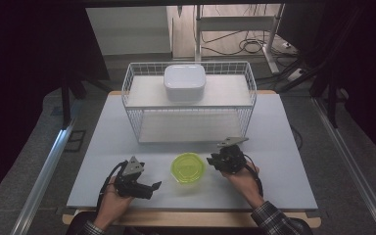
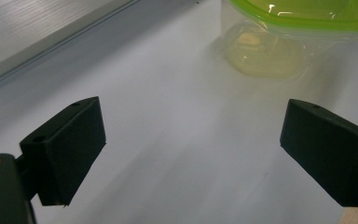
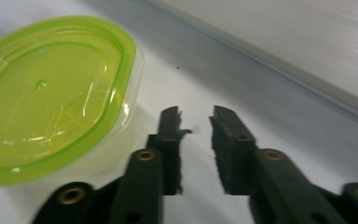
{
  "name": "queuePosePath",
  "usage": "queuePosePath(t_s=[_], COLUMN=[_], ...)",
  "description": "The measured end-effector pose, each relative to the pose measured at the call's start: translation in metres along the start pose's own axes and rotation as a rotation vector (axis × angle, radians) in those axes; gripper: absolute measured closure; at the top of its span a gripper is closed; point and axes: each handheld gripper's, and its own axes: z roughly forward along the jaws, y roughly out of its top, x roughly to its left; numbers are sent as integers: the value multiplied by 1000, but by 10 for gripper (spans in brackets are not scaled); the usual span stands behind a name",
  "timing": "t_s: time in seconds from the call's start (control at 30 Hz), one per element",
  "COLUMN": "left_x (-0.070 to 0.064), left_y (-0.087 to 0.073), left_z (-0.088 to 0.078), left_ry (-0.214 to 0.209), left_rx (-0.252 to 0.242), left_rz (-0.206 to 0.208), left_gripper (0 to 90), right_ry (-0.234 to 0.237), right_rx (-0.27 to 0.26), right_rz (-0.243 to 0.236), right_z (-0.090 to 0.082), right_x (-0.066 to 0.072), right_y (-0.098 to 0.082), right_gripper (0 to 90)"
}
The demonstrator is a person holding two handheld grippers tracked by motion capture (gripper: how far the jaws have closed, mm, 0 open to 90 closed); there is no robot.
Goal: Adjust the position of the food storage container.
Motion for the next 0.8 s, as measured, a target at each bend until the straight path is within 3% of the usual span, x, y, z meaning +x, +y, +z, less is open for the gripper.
queuePosePath(t_s=[0.07, 0.1, 0.2, 0.37, 0.57, 0.8], left_x=[0, -1, -1, -3, -1, -2], left_y=[0, 1, 1, 0, -5, -7], left_z=[-1, -1, -3, -7, -11, -11], left_ry=[-4, -5, -9, -1, 13, 14], left_rx=[8, 10, 12, -9, -24, -23], left_rz=[2, 4, 6, 33, 34, 35], left_gripper=[64, 64, 64, 57, 48, 46], right_ry=[-7, -23, -23, -25, -15, 19], right_rx=[-5, -14, -25, -62, -61, -61], right_rz=[-6, -12, -9, -6, -9, -5], right_z=[-3, -10, -15, -23, -25, -26], right_x=[-1, -2, -4, -5, -3, -2], right_y=[-1, -3, -4, -6, -11, -20], right_gripper=[644, 575, 514, 326, 205, 135])
